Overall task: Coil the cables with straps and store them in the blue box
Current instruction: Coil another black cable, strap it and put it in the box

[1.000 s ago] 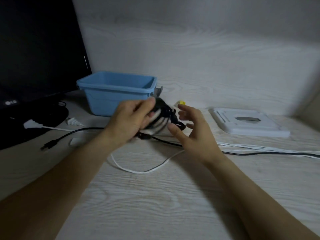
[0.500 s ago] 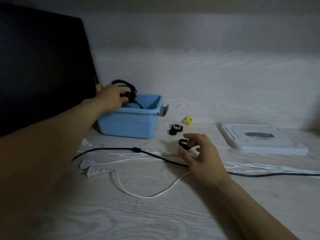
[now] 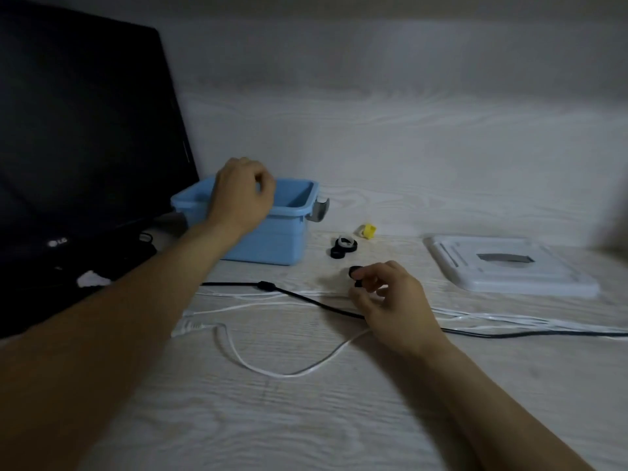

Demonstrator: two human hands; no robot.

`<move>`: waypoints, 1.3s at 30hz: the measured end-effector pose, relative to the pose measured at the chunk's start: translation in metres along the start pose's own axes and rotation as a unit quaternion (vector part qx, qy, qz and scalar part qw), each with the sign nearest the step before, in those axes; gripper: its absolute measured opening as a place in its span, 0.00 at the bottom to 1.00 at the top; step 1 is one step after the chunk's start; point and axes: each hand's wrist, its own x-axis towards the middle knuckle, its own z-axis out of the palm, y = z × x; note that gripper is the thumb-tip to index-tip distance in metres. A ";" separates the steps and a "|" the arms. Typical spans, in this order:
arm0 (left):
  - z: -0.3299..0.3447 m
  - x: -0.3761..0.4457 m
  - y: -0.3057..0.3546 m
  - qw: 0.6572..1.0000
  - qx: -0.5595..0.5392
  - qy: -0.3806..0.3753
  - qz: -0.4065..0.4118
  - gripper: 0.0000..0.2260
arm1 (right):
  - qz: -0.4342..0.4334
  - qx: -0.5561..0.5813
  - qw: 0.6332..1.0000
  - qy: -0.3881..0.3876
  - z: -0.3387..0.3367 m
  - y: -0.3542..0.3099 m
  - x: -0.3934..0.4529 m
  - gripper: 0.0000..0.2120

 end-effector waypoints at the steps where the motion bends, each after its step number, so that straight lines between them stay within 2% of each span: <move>1: 0.001 -0.015 0.014 0.999 -0.036 0.011 0.021 0.11 | -0.003 -0.006 1.000 -0.021 -0.001 0.000 -0.001 0.10; 2: 0.003 -0.032 0.027 0.997 -0.075 -0.008 0.029 0.11 | -0.004 -0.016 0.999 -0.047 -0.002 0.000 0.000 0.11; 4: 0.009 -0.071 0.051 0.987 -0.121 -0.103 0.040 0.09 | -0.008 -0.058 0.993 -0.099 -0.002 0.000 -0.001 0.15; 6: 0.021 -0.105 0.057 0.976 -0.098 -0.180 0.070 0.06 | -0.014 -0.104 0.987 -0.126 -0.003 0.001 -0.001 0.15; 8: 0.030 -0.125 0.051 0.968 -0.061 -0.228 0.081 0.10 | -0.019 -0.124 0.982 -0.145 -0.001 0.005 -0.001 0.09; 11: 0.035 -0.134 0.049 0.950 -0.013 -0.299 0.091 0.18 | -0.018 -0.134 0.980 -0.146 0.005 0.011 -0.001 0.04; 13: 0.035 -0.135 0.047 0.943 0.021 -0.319 0.098 0.18 | -0.024 -0.125 0.986 -0.110 0.009 0.011 0.000 0.04; 15: 0.031 -0.132 0.042 0.949 0.013 -0.300 0.094 0.15 | -0.030 -0.085 0.995 -0.042 0.008 0.009 0.002 0.03; 18: 0.021 -0.122 0.039 0.965 -0.076 -0.240 0.075 0.10 | -0.023 -0.015 0.999 0.042 -0.002 0.002 0.006 0.08; 21: 0.013 -0.117 0.040 0.975 -0.058 -0.197 0.086 0.07 | -0.034 -0.024 0.988 0.151 -0.010 -0.006 0.007 0.07; 23: 0.010 -0.115 0.040 0.981 -0.068 -0.174 0.056 0.05 | -0.018 -0.005 0.976 0.218 -0.018 -0.010 0.008 0.08; 25: 0.004 -0.112 0.038 0.982 -0.091 -0.163 -0.009 0.08 | -0.006 0.001 0.963 0.270 -0.027 -0.009 0.009 0.09; 27: -0.001 -0.109 0.031 0.985 -0.064 -0.156 -0.032 0.10 | 0.001 -0.017 0.950 0.313 -0.036 -0.003 0.011 0.08; 30: -0.007 -0.107 0.021 0.985 0.023 -0.171 -0.022 0.27 | 0.034 -0.037 0.925 0.377 -0.049 0.006 0.014 0.07; 31: -0.007 -0.106 0.019 0.984 0.033 -0.172 -0.027 0.28 | 0.053 -0.042 0.920 0.386 -0.053 0.008 0.015 0.07; 33: -0.010 -0.104 0.019 0.987 0.018 -0.151 -0.049 0.25 | 0.087 -0.065 0.922 0.371 -0.055 0.010 0.014 0.07; 36: -0.009 -0.102 0.026 0.991 -0.062 -0.089 -0.080 0.20 | 0.085 -0.082 0.952 0.284 -0.046 0.011 0.013 0.06; 38: -0.009 -0.100 0.033 0.964 -0.206 -0.090 -0.144 0.18 | 0.078 -0.091 0.974 0.192 -0.036 0.009 0.012 0.05; 39: -0.010 -0.100 0.038 0.924 -0.317 -0.103 -0.188 0.17 | 0.067 -0.098 0.981 0.154 -0.032 0.007 0.011 0.06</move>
